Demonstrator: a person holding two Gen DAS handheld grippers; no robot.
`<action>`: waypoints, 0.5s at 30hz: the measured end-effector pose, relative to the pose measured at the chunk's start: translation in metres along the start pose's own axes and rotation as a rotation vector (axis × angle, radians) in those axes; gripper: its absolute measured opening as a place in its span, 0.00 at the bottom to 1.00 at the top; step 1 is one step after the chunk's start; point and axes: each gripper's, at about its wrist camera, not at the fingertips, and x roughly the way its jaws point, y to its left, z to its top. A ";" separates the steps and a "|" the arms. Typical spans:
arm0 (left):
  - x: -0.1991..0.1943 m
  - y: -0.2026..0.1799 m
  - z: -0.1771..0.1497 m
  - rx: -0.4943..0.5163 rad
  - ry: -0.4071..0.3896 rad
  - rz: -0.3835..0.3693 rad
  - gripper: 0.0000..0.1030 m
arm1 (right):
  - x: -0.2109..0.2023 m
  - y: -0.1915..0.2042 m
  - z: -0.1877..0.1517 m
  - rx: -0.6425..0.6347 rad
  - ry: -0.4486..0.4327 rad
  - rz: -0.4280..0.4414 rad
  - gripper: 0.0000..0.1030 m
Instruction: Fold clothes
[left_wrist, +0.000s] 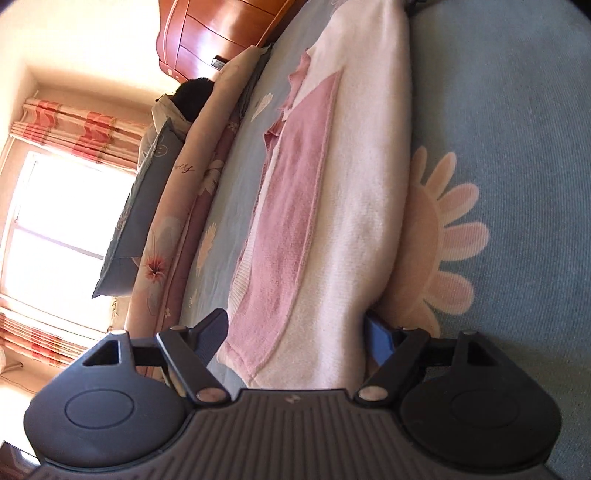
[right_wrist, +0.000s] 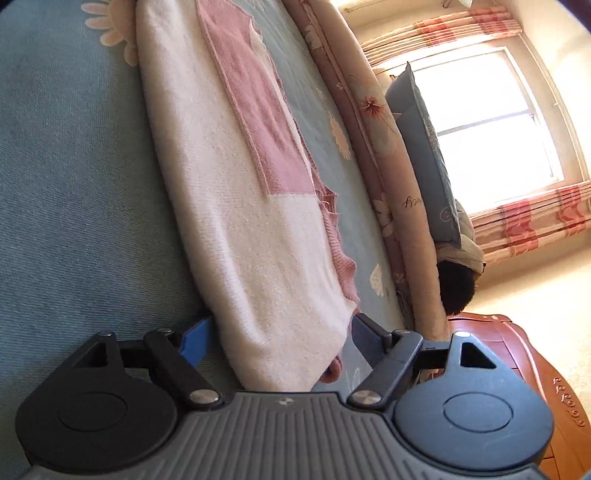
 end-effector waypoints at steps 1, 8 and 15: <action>-0.001 0.000 0.000 0.012 0.002 0.000 0.77 | 0.001 -0.001 -0.001 -0.002 0.003 -0.002 0.80; -0.007 -0.006 -0.026 0.126 0.042 0.030 0.77 | 0.001 0.005 -0.019 -0.078 0.013 -0.050 0.80; 0.014 -0.012 -0.002 0.174 0.007 0.100 0.77 | 0.023 0.004 0.004 -0.064 -0.035 -0.110 0.80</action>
